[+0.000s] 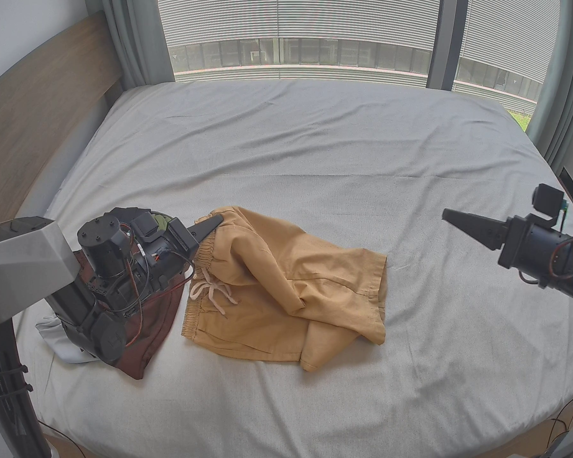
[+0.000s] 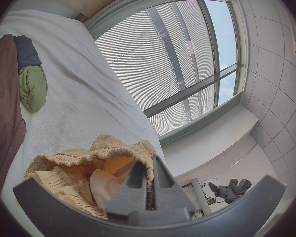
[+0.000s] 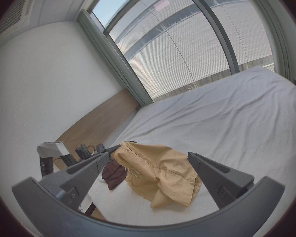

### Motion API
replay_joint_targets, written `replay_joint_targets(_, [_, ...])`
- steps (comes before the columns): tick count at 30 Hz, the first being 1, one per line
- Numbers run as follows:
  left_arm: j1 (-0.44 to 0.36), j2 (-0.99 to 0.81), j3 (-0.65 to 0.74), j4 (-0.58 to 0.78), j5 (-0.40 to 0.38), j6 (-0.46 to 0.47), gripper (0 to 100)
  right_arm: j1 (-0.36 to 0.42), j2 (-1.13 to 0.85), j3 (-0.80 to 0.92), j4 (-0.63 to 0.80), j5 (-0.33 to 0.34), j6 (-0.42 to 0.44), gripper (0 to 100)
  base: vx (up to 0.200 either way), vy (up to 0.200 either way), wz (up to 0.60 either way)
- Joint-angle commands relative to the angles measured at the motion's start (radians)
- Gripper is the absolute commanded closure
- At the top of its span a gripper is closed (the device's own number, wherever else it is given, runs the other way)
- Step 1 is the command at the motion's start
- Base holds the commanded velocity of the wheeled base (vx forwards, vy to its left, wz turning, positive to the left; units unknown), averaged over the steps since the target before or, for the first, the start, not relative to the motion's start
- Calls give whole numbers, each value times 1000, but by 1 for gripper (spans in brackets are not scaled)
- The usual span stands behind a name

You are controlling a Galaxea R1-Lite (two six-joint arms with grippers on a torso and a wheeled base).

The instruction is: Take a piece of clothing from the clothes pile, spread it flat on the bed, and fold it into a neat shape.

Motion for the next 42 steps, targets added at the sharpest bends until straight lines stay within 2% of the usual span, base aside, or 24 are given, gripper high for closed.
replay_joint_targets(1, [-9,-40,-6,-1,-2,-1,100,-34,241,-33,-77,28,7,0,0,0,0])
replay_joint_targets(5, [-21,-37,-7,-1,-2,-1,100,-34,310,-28,-158,46,30,0,0,0,0])
replay_joint_targets(18, [-12,8,-12,-1,-4,2,100,-25,551,-28,-350,46,106,0,0,0,0])
replay_joint_targets(24, [-12,11,-12,-1,-4,2,100,-30,680,-60,-486,45,192,0,0,0,0])
replay_joint_targets(30, [-10,11,-12,-1,-4,0,100,-30,755,-97,-519,45,239,0,0,0,0])
replay_joint_targets(42, [-10,14,-12,-1,-4,0,100,-30,891,-186,-519,37,245,0,0,0,0])
